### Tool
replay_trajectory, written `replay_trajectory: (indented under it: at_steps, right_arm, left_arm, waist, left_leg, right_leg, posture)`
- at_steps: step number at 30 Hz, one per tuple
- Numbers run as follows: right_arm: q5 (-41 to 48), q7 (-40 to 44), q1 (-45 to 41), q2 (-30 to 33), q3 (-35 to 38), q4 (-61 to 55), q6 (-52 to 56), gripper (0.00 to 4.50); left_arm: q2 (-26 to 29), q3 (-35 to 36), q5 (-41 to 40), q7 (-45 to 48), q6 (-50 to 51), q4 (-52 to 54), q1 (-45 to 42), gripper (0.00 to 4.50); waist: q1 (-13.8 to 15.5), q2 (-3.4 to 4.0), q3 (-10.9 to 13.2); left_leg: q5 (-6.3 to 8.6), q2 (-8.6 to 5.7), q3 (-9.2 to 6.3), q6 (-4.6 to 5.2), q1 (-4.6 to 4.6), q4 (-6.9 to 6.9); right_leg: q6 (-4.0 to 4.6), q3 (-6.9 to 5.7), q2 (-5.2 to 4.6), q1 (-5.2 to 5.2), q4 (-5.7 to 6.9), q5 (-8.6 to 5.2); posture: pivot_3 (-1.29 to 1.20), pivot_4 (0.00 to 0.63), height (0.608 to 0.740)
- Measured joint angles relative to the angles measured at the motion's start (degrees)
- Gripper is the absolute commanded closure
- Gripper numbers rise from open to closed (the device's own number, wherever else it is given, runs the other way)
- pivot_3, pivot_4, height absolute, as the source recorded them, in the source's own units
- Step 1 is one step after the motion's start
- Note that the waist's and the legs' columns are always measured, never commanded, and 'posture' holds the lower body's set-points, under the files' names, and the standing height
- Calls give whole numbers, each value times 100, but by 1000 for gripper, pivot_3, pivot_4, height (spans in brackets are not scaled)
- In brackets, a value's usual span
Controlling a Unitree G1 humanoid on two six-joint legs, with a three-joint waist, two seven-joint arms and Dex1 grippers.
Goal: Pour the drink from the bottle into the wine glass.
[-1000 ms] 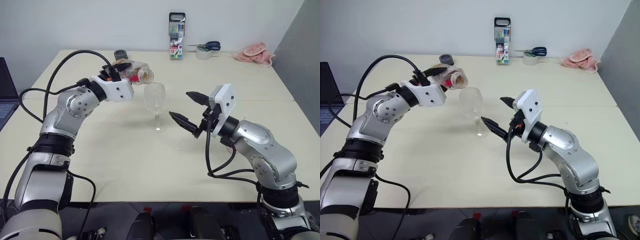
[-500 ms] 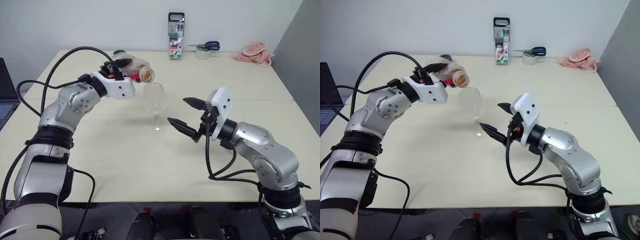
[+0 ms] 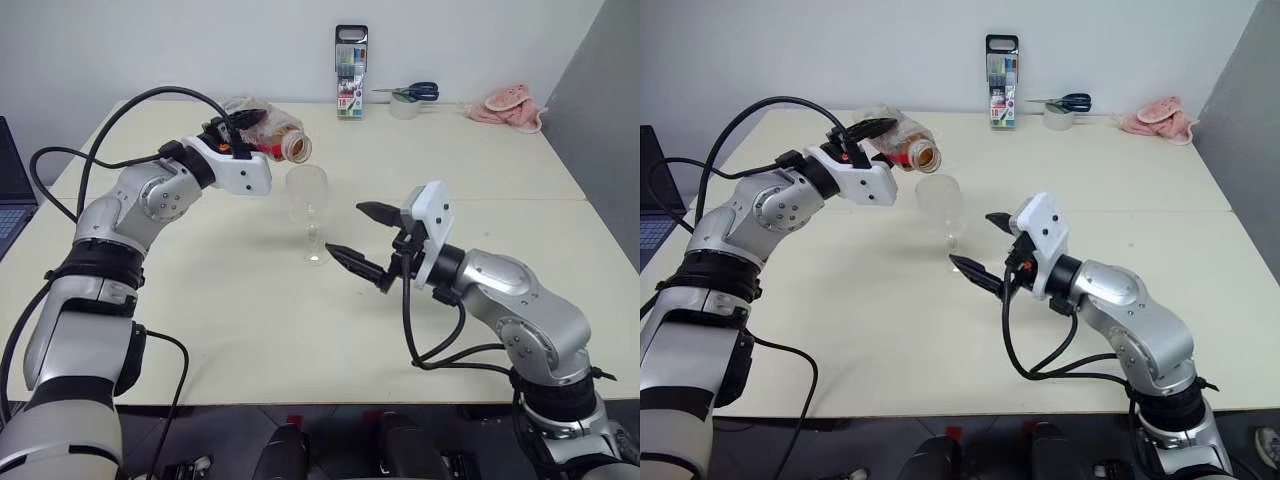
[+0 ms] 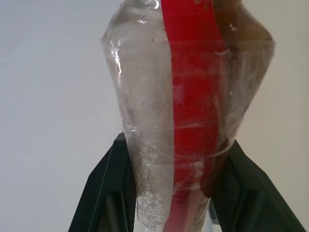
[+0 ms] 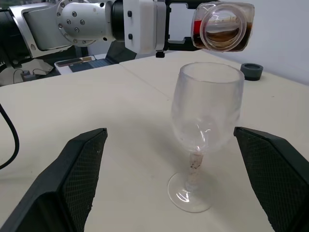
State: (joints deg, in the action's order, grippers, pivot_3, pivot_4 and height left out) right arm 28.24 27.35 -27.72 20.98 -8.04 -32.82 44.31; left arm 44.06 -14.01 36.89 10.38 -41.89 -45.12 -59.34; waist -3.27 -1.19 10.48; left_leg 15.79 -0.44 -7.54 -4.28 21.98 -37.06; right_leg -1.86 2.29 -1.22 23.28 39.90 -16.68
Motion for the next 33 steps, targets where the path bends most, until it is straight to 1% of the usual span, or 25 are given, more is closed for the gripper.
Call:
replay_trajectory:
  at_steps: [8, 33]
  right_arm:
    - [-9, -91, 0, -33, -1, 8, -1, 0]
    - [-47, -211, -35, -210, -13, 163, -39, 0]
  left_arm:
    - [127, -50, 150, -186, -93, -238, -234, 2837]
    - [316, -309, 409, -475, -371, -650, -535, 2837]
  waist:
    - [0, 0, 0]
    - [-3, 0, 0]
  left_leg:
    - [0, -1, 0, 0, 1, 0]
    - [0, -1, 0, 0, 1, -2]
  right_leg:
    - [0, 0, 0, 0, 1, 0]
    - [0, -1, 0, 1, 3, 0]
  posture:
    - [0, 150, 740]
    - [0, 150, 740]
